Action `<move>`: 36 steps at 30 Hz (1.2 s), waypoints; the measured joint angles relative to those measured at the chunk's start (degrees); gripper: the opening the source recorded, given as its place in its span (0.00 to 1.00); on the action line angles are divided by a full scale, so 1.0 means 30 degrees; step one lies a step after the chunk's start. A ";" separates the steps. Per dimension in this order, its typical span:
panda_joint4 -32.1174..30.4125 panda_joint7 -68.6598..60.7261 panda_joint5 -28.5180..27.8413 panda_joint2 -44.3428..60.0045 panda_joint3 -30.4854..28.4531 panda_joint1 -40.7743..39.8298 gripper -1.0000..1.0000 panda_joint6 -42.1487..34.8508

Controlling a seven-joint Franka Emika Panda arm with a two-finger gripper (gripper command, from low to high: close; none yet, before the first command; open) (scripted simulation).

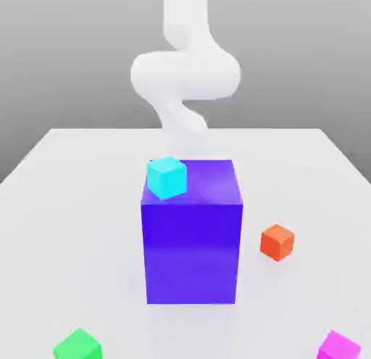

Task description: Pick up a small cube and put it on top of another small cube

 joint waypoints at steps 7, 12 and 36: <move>0.0458 -0.1655 -0.0080 0.4963 0.0503 0.1208 0.50 0.1249; 0.0777 -0.2786 -0.0176 0.8421 0.0994 0.1935 0.50 0.2122; 0.2625 -0.5468 -0.2814 2.4289 0.2086 0.5273 0.00 0.7408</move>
